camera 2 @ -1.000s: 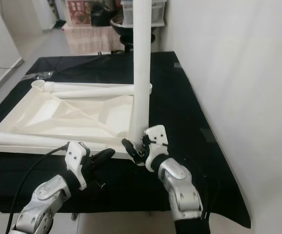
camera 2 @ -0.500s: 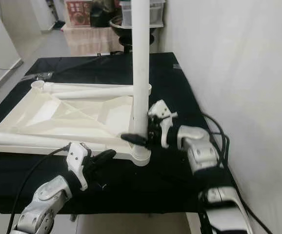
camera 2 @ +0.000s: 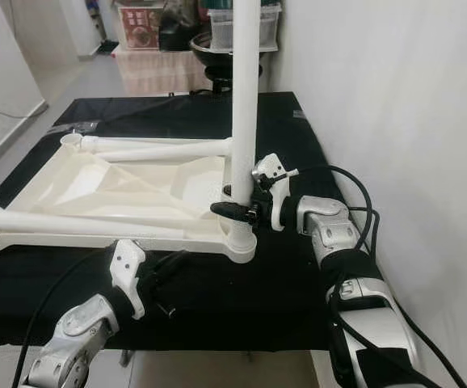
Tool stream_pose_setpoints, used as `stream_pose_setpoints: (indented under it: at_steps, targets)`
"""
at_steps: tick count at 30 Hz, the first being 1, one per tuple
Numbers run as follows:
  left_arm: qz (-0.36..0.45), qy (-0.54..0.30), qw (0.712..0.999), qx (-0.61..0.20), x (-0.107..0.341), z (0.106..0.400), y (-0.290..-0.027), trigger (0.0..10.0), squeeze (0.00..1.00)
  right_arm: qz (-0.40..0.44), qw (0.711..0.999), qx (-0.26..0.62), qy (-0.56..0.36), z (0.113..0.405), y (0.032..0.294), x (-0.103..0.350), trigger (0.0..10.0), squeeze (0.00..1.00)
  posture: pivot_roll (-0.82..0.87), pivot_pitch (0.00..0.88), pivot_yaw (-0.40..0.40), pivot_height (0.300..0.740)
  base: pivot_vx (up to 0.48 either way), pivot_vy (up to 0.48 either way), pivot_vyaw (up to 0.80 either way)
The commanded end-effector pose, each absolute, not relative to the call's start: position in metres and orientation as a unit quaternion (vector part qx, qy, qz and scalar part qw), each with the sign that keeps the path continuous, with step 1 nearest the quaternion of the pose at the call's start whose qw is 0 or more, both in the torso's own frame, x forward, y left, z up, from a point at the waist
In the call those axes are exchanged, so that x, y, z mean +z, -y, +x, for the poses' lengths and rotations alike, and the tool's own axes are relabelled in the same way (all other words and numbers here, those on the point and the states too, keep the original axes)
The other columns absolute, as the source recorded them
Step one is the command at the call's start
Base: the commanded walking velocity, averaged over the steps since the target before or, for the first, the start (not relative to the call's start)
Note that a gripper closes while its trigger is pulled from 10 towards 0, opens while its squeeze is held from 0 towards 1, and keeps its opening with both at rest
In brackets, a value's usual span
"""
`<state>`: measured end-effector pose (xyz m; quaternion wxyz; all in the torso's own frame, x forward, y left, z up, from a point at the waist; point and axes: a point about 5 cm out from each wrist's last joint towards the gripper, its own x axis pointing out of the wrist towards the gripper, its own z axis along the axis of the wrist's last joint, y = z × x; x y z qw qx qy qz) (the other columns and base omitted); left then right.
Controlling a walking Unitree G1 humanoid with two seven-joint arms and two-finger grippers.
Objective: Building children table
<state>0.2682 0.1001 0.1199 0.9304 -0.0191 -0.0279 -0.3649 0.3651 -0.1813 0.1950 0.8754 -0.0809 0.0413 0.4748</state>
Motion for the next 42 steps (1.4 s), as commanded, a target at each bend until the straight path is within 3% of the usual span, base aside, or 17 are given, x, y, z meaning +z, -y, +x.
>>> stream_pose_setpoints:
  at_steps: [1,7,8,9,10,11,16,19,20,23,24,31,32,33,37,38,42]
  targets:
    - [-0.016,0.025,0.931,-0.364,0.119,0.266,-0.104,10.0,0.00,-0.092,0.894,0.436,-0.052,0.355,0.197,0.185,0.0,0.00,-0.11,0.071,0.028,0.740,0.000,0.000,0.00]
    - [-0.015,0.025,0.930,-0.365,0.119,0.264,-0.107,10.0,0.00,-0.056,0.938,0.338,-0.055,0.339,0.200,0.167,0.0,0.00,-0.11,0.081,0.006,0.740,0.000,0.000,0.00]
    - [-0.015,0.024,0.931,-0.365,0.119,0.264,-0.108,10.0,0.00,0.002,0.977,0.208,-0.053,0.329,0.187,0.145,0.0,0.00,-0.12,0.082,0.008,0.740,0.000,0.000,0.00]
    - [-0.014,0.023,0.931,-0.364,0.119,0.263,-0.109,10.0,0.00,0.041,0.981,0.168,-0.083,0.308,0.159,0.116,0.0,0.00,-0.11,0.095,0.022,0.740,0.000,0.000,0.00]
    - [-0.014,0.023,0.931,-0.364,0.119,0.263,-0.109,10.0,0.00,0.041,0.981,0.168,-0.083,0.308,0.159,0.116,0.0,0.00,-0.11,0.095,0.022,0.740,0.000,0.000,0.00]
    - [-0.013,0.022,0.931,-0.363,0.118,0.264,-0.111,10.0,0.00,0.036,0.980,0.179,-0.083,0.293,0.128,0.109,0.0,0.00,-0.12,0.088,0.031,0.740,0.000,0.000,0.00]
    - [-0.015,0.021,0.930,-0.367,0.119,0.265,-0.109,10.0,0.00,0.018,0.984,0.166,-0.069,0.325,0.144,0.123,0.0,0.00,-0.11,0.083,0.015,0.740,0.000,0.000,0.00]
    - [-0.011,0.022,0.930,-0.367,0.119,0.265,-0.108,10.0,0.00,0.015,0.984,0.157,-0.078,0.330,0.140,0.122,0.0,0.00,-0.11,0.080,0.017,0.740,0.000,0.000,0.00]
    - [-0.011,0.024,0.933,-0.360,0.119,0.266,-0.109,10.0,0.00,0.012,0.985,0.152,-0.074,0.333,0.136,0.125,10.0,0.00,-0.10,0.081,0.019,0.740,0.000,0.000,0.00]
    - [-0.013,0.026,0.936,-0.350,0.119,0.266,-0.110,10.0,0.00,0.011,0.986,0.154,-0.069,0.333,0.132,0.130,10.0,0.00,-0.10,0.079,0.020,0.740,0.000,0.000,0.00]
    - [-0.013,0.026,0.936,-0.350,0.119,0.266,-0.110,10.0,0.00,0.017,0.983,0.169,-0.064,0.334,0.130,0.133,10.0,1.00,-0.10,0.079,0.020,0.740,0.000,0.000,0.00]
    - [-0.012,0.024,0.933,-0.359,0.119,0.267,-0.107,10.0,0.00,0.020,0.976,0.213,-0.035,0.342,0.135,0.154,10.0,1.00,-0.11,0.073,0.024,0.740,0.000,0.000,0.00]
    - [-0.012,0.024,0.932,-0.360,0.119,0.268,-0.106,10.0,0.00,0.017,0.972,0.232,-0.030,0.346,0.139,0.158,10.0,0.96,-0.10,0.070,0.022,0.740,0.000,0.000,0.00]
    - [-0.012,0.024,0.932,-0.361,0.119,0.268,-0.106,10.0,0.00,0.006,0.964,0.265,-0.024,0.349,0.144,0.164,10.0,0.00,-0.10,0.070,0.022,0.740,0.000,0.000,0.00]
    - [-0.011,0.025,0.933,-0.360,0.119,0.268,-0.105,10.0,0.00,-0.044,0.936,0.348,-0.023,0.355,0.158,0.174,10.0,0.00,-0.10,0.064,0.013,0.740,0.000,0.000,0.00]
    - [-0.009,0.026,0.934,-0.357,0.119,0.268,-0.105,10.0,0.00,-0.084,0.904,0.418,-0.041,0.357,0.164,0.178,10.0,0.00,-0.10,0.062,0.012,0.740,0.000,0.000,0.00]
    - [-0.008,0.026,0.934,-0.356,0.119,0.268,-0.104,10.0,0.00,-0.098,0.888,0.446,-0.056,0.358,0.164,0.177,10.0,0.00,-0.09,0.060,0.009,0.740,0.000,0.000,0.00]
